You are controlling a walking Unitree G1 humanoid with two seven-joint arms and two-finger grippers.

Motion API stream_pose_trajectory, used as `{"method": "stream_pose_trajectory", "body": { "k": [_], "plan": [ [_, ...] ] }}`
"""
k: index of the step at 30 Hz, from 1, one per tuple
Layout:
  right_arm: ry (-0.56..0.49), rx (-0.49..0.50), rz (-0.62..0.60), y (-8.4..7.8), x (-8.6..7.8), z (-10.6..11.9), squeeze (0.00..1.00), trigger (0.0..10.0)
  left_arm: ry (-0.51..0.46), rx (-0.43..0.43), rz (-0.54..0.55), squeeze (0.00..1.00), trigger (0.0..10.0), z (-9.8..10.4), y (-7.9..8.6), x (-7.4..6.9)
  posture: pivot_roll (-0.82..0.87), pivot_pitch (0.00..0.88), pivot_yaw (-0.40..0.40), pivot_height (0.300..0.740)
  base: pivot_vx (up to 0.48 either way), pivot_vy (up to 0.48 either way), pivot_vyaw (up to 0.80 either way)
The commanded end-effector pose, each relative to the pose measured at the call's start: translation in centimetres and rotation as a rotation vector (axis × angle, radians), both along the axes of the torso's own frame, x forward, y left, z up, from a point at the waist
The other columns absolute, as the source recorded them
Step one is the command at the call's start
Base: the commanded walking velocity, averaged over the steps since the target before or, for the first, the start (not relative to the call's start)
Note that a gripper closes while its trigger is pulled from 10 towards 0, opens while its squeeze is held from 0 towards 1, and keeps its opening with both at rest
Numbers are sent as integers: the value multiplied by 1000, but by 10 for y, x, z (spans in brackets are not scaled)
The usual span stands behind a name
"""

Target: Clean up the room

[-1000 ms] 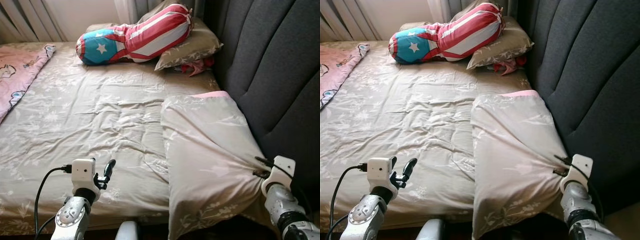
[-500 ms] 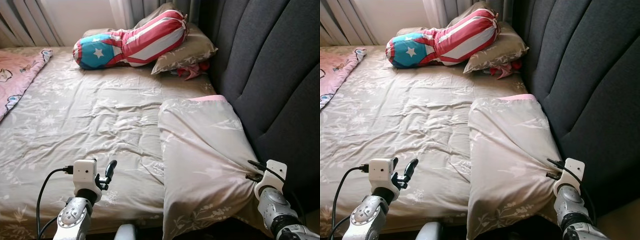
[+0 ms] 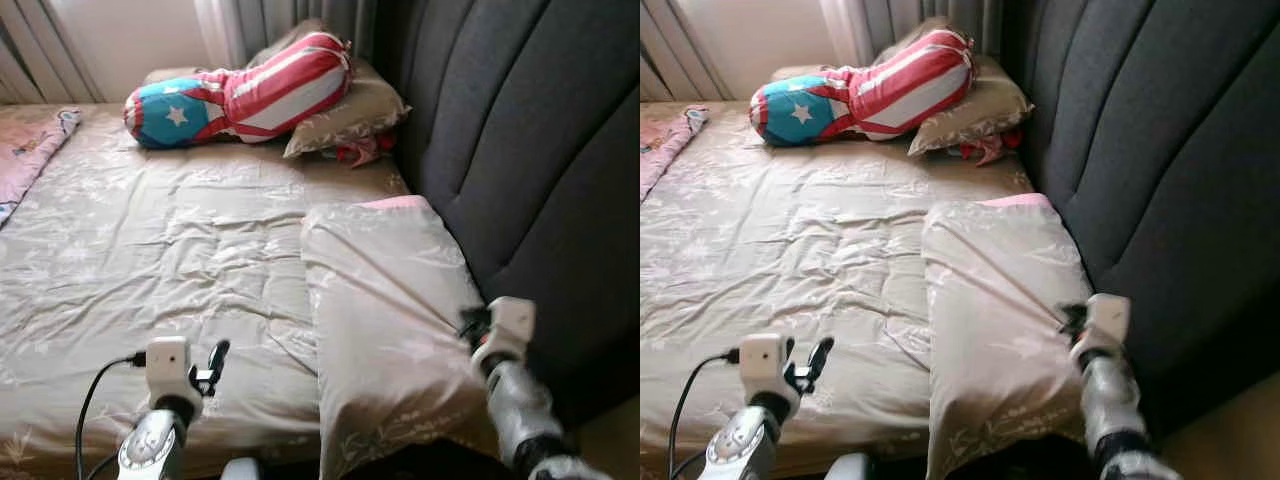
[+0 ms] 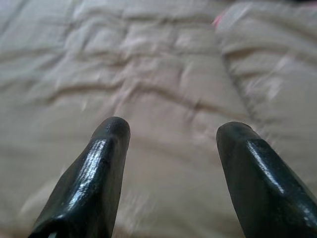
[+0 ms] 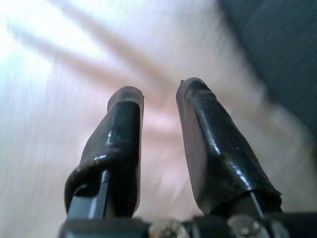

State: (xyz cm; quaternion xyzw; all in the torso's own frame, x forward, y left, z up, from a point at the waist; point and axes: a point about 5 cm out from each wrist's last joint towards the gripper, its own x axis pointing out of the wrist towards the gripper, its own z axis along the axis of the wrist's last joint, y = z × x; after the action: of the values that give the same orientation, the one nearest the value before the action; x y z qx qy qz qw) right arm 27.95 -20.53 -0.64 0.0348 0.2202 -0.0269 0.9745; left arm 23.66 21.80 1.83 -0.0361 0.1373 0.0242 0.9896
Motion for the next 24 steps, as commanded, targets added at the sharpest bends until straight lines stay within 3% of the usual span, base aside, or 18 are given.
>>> {"method": "stream_pose_trajectory", "body": {
  "k": [1, 5, 9, 11, 18, 20, 24],
  "plan": [
    [34, -10, -15, -2, -8, -7, 0, 10000, 47, -4, 17, 0, 10000, -12, 2, -6, 57, 8, -58, 671, 0, 0, 0],
    [121, 53, -48, 10, -28, -28, 0, 10000, 170, -22, 31, 0, 10000, -38, 4, -19, 36, 0, -43, 696, 0, 0, 0],
    [202, -7, 41, 20, -44, -42, 0, 10000, 229, -24, 16, 0, 10000, -50, 1, -22, 38, 0, -42, 716, 0, 0, 0],
    [231, 31, 27, 23, -51, -47, 0, 10000, 256, -24, 4, 0, 10000, -55, 0, -22, 26, 0, -37, 726, 0, 0, 0],
    [326, 58, -135, 16, -73, -62, 0, 10000, 348, -10, -23, 0, 10000, -67, -5, -22, 25, 0, -17, 740, 0, 0, 0],
    [360, 114, -237, 15, -82, -68, 0, 10000, 388, 2, -16, 0, 10000, -71, -5, -22, 16, 0, -21, 740, 0, 0, 0],
    [437, 104, -208, 20, -94, -76, 0, 10000, 431, 26, -29, 0, 10000, -75, -6, -25, 23, 0, -19, 740, 0, 0, 0]
  ]
}}
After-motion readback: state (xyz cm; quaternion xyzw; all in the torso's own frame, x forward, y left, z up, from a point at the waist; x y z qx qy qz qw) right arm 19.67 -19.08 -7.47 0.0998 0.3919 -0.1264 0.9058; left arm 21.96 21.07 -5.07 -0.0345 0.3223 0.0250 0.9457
